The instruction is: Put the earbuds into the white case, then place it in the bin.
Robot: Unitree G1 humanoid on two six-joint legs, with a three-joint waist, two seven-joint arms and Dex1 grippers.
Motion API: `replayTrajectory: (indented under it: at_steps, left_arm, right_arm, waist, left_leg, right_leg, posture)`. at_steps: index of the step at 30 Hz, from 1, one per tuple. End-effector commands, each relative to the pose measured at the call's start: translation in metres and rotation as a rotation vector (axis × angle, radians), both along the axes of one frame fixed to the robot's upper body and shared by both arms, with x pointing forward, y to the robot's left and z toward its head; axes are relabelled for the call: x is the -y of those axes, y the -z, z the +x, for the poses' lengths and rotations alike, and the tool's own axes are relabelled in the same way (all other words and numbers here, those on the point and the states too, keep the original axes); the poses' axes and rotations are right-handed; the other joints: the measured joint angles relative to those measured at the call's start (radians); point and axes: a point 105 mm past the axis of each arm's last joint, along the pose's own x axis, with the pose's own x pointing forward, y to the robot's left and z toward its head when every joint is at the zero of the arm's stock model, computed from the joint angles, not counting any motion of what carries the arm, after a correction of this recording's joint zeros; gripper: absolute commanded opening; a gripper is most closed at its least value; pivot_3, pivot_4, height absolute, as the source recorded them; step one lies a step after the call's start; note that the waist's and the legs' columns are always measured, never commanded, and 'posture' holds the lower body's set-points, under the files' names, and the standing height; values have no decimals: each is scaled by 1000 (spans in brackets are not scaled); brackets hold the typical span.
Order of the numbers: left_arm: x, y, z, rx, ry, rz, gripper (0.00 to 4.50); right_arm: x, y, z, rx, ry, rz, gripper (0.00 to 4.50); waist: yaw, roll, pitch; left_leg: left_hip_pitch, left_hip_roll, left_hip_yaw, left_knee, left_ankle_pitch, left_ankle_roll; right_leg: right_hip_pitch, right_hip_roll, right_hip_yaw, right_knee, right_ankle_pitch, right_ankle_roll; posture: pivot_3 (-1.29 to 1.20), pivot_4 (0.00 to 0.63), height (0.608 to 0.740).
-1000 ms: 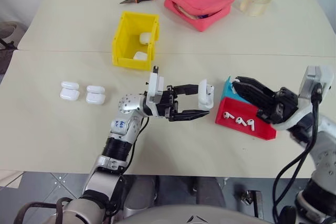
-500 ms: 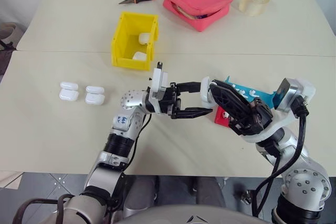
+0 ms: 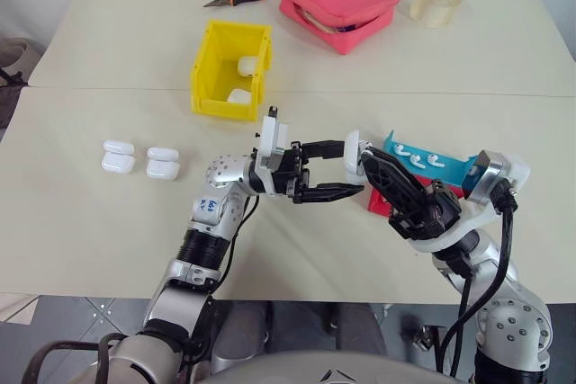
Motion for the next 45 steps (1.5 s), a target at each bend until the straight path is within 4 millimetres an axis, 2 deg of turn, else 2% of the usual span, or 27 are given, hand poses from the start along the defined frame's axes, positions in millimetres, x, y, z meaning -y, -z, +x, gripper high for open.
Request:
replayTrajectory:
  at_steps: [1, 5, 12, 16, 20, 23, 27, 29, 33, 36, 39, 42, 45]
  left_arm:
    - [1, -15, -3, 34, 9, -63, 2762]
    - [1, -16, -2, 33, 5, -71, 2762]
    - [1, -15, -4, 31, 18, -70, 2762]
    - [1, -14, -4, 29, 19, -63, 2762]
    - [-12, -8, 5, 49, -63, 15, 2762]
    - [-21, 1, 12, 88, -126, 134, 2762]
    - [-32, 15, 19, 218, -167, 363, 2762]
    - [-32, 16, 21, 284, -160, 447, 2762]
    - [-25, 16, 23, 358, -141, 545, 2762]
    - [-17, 16, 21, 356, -134, 561, 2762]
    - [-9, 17, 18, 350, -121, 555, 2762]
    - [-5, 19, 15, 346, -113, 550, 2762]
    - [-4, 19, 12, 342, -110, 532, 2762]
  right_arm:
    - [1, 8, -1, -15, 8, -35, 480]
    - [5, 11, 1, -39, 30, -50, 480]
    - [5, -7, -1, 40, -14, -82, 2781]
    - [14, -14, 1, 74, 10, -113, 4207]
    - [43, -9, -1, 46, 64, -194, 4207]
    - [57, -3, -1, 29, 101, -295, 3581]
    - [60, 13, -1, 44, 71, -571, 2239]
    - [54, 15, 0, 76, 26, -671, 1512]
    - [30, 3, 5, 138, -53, -692, 137]
    - [6, 1, 7, 163, -133, -728, 62]
    - [-7, -3, 16, 168, -145, -728, 62]
    - [-13, -1, 23, 153, -150, -739, 62]
    - [-8, 9, 32, 106, -123, -783, 62]
  waist:
    - [0, 0, 0]
    - [0, 0, 0]
    - [1, 0, 0]
    - [1, 0, 0]
    - [4, 0, 0]
    - [2, 0, 0]
    - [1, 0, 0]
    - [2, -1, 0]
    - [4, -1, 1]
    - [2, -1, 1]
    - [2, -2, 1]
    - [4, -2, 1]
    - [4, -2, 1]
  left_leg:
    - [0, 0, 0, 0, 0, 0]
    - [0, 0, 0, 0, 0, 0]
    - [0, 0, 0, 0, 0, 0]
    - [0, 0, 0, 0, 0, 0]
    - [0, 0, 0, 0, -1, 1]
    - [0, 0, 1, 0, -1, 2]
    - [1, 0, 2, -1, -1, 2]
    - [1, 0, 2, -1, -1, 2]
    - [0, 0, 2, -1, -1, 2]
    - [0, 0, 1, -1, -1, 2]
    - [-1, 1, 0, -1, -1, 2]
    - [-1, 0, 0, -1, -1, 2]
    - [-2, 0, -1, -1, -1, 2]
  right_leg:
    - [0, 0, 0, 0, 0, 0]
    - [0, 0, 0, 0, 0, 0]
    - [0, 0, 0, 0, 0, 0]
    - [0, 0, 0, -1, 0, 0]
    - [0, 0, 0, -1, 0, 0]
    - [0, 0, 0, -1, 0, 0]
    - [0, 0, 1, -1, 0, 0]
    - [0, 0, 1, -1, 0, 0]
    - [0, 0, 1, -2, 0, 0]
    - [0, 0, 1, -3, 0, 0]
    - [0, 0, -1, -3, 0, 0]
    - [0, 0, -1, -3, 0, 0]
    - [0, 0, -1, -3, 0, 0]
  posture:
    - [0, 150, 740]
    - [0, 150, 740]
    - [0, 150, 740]
    - [0, 150, 740]
    - [0, 150, 740]
    - [0, 150, 740]
    - [0, 150, 740]
    - [0, 150, 740]
    - [0, 150, 740]
    - [0, 150, 740]
    - [0, 150, 740]
    - [0, 150, 740]
    - [0, 150, 740]
